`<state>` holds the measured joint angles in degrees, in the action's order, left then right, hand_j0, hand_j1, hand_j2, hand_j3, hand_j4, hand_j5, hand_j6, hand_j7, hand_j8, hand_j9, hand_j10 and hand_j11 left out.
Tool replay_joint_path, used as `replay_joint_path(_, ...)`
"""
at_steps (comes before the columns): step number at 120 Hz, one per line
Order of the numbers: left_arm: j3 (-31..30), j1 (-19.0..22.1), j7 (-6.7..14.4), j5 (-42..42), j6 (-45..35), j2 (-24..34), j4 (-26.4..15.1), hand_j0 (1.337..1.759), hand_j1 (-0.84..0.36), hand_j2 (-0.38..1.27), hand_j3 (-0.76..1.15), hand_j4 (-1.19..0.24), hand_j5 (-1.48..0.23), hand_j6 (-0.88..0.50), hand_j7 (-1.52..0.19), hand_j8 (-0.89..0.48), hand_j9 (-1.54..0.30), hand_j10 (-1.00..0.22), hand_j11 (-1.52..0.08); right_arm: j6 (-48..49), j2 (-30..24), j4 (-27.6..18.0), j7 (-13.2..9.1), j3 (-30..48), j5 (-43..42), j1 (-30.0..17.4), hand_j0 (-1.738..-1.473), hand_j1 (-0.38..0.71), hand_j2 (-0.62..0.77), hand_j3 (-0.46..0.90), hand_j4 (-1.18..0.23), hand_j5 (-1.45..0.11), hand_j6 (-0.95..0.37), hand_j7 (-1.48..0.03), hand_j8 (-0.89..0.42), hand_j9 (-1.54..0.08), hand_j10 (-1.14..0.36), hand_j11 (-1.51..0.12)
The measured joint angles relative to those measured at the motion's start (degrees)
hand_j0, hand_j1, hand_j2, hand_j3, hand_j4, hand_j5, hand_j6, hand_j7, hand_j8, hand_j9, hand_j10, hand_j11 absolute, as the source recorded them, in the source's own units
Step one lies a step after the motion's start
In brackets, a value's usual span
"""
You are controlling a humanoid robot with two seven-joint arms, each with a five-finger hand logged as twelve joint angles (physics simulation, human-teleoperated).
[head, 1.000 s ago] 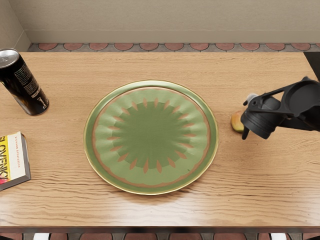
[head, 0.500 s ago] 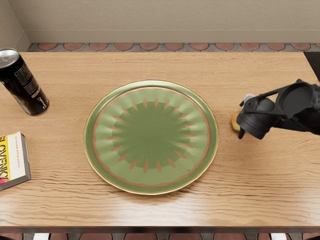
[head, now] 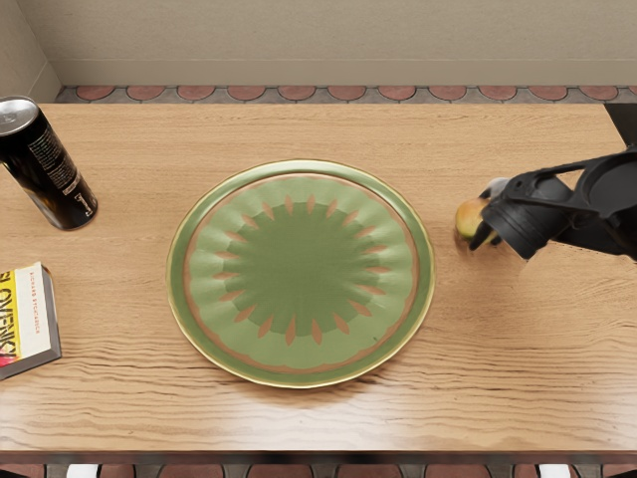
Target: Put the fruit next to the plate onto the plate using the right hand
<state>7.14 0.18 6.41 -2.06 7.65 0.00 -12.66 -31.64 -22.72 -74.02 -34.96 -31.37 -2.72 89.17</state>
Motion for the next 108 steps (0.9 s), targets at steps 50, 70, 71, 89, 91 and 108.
replay_joint_path(50,0.00,0.00,0.00,0.01,0.00,0.00,0.00,1.658,0.35,0.00,0.00,0.00,0.00,0.00,0.00,0.00,0.00,0.00,0.00,23.04,-6.92,-0.15,0.01,35.84,-2.83,-14.52,-1.632,0.29,0.02,0.00,-0.21,-1.18,-0.19,-1.11,-0.38,-1.21,-0.80,-1.22)
replay_joint_path(70,-0.01,0.00,0.00,0.02,0.00,0.00,0.00,1.658,0.35,0.00,0.00,0.00,0.00,0.00,0.00,0.00,0.00,0.00,0.00,24.38,0.12,0.80,0.04,38.32,-4.11,-15.80,-1.635,0.31,0.05,0.00,-0.17,-1.19,-0.19,-1.12,-0.43,-1.21,-0.81,-1.23)
replay_joint_path(71,-0.01,0.00,0.00,0.02,0.00,0.00,0.00,1.658,0.35,0.00,0.00,0.00,0.00,0.00,0.00,0.00,0.00,0.00,0.00,24.40,0.40,0.89,0.03,38.36,-4.22,-15.85,-1.635,0.31,0.04,0.00,-0.17,-1.19,-0.19,-1.12,-0.43,-1.21,-0.81,-1.23)
replay_joint_path(89,-0.02,0.00,0.00,0.01,0.01,0.00,0.00,1.658,0.35,0.00,0.00,0.00,0.00,0.00,0.00,0.00,0.00,0.00,0.00,24.21,3.18,2.51,-0.02,38.78,-5.32,-16.97,-1.643,0.14,-0.03,0.00,-0.14,-0.86,-0.14,-0.81,-0.36,-0.87,-0.59,-0.88)
replay_joint_path(91,-0.01,0.00,0.00,0.01,0.01,0.00,0.00,1.658,0.35,0.00,0.00,0.00,0.00,0.00,0.00,0.00,0.00,0.00,0.00,24.18,3.29,2.67,-0.02,38.93,-5.33,-17.11,-1.645,0.10,-0.03,0.00,-0.13,-0.80,-0.11,-0.75,-0.32,-0.80,-0.55,-0.81)
replay_joint_path(108,-0.02,0.00,0.01,0.02,0.00,0.00,0.00,1.658,0.35,0.00,0.00,0.00,0.00,0.00,0.00,0.00,0.00,0.00,0.00,29.24,-0.74,0.30,-0.03,49.13,-5.37,-21.07,-1.651,-0.11,-0.02,0.00,-0.07,-0.42,-0.02,-0.39,-0.13,-0.42,-0.28,-0.42)
